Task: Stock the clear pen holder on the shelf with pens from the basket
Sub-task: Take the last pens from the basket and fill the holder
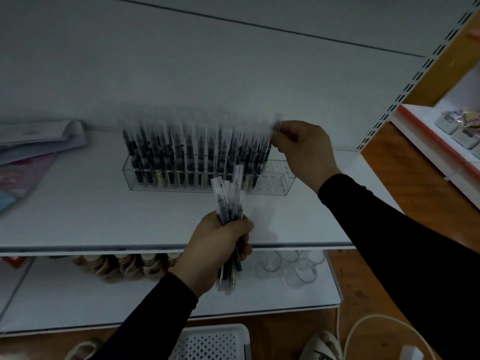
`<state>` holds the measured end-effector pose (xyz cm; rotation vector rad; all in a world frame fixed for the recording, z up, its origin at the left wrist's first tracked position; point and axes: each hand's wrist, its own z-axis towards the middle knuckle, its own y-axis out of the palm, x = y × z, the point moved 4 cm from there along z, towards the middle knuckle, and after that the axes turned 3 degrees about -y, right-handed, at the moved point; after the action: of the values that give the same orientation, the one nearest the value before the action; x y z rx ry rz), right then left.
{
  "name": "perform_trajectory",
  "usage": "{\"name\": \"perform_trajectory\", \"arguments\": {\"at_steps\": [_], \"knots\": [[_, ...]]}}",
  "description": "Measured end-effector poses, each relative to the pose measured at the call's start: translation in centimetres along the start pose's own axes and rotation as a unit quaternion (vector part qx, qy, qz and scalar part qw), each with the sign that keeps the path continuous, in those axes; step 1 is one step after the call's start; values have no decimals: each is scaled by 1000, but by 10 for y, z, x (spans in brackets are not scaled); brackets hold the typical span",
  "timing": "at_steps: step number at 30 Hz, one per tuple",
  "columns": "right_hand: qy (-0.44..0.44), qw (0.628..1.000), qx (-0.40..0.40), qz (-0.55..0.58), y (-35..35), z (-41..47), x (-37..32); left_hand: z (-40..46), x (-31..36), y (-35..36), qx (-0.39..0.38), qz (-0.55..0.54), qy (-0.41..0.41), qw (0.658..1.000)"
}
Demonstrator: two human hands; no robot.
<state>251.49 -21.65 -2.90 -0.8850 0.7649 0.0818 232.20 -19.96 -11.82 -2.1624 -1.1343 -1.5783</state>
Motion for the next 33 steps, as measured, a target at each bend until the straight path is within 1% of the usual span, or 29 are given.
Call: {"name": "perform_trajectory", "arguments": {"at_steps": [3, 7, 9, 11, 15, 17, 20, 22, 25, 28, 31, 33], "knots": [[12, 1000, -10, -17, 2, -4, 6, 0, 0, 0, 2, 0, 0, 1000], [30, 999, -28, -5, 6, -6, 11, 0, 0, 0, 1, 2, -5, 1000], [33, 998, -41, -22, 6, -7, 13, 0, -1, 0, -2, 3, -6, 1000], [50, 998, -34, -27, 2, -12, 14, 0, 0, 1, -4, 3, -4, 1000], [87, 996, -4, 28, -5, -36, 13, 0, 0, 0, -3, 4, -5, 1000], [106, 992, -42, 61, 0, -52, 8, 0, 0, 0, -4, 8, -5, 1000], [133, 972, -152, 119, 16, -77, -6, -1, 0, 3, -17, 24, -2, 1000], [154, 956, -186, 168, 25, -89, -13, -2, 1, 6, -33, 38, -2, 999], [202, 925, -187, 261, 30, -95, -14, -4, 1, 8, -54, 54, -7, 997], [218, 917, -184, 280, 29, -93, -9, -4, 0, 7, -65, 54, -18, 996], [257, 895, -130, 340, 23, -86, -2, -3, -2, 7, -73, 58, -23, 995], [265, 890, -140, 344, 20, -81, -1, -3, -3, 7, -79, 63, -27, 994]]}}
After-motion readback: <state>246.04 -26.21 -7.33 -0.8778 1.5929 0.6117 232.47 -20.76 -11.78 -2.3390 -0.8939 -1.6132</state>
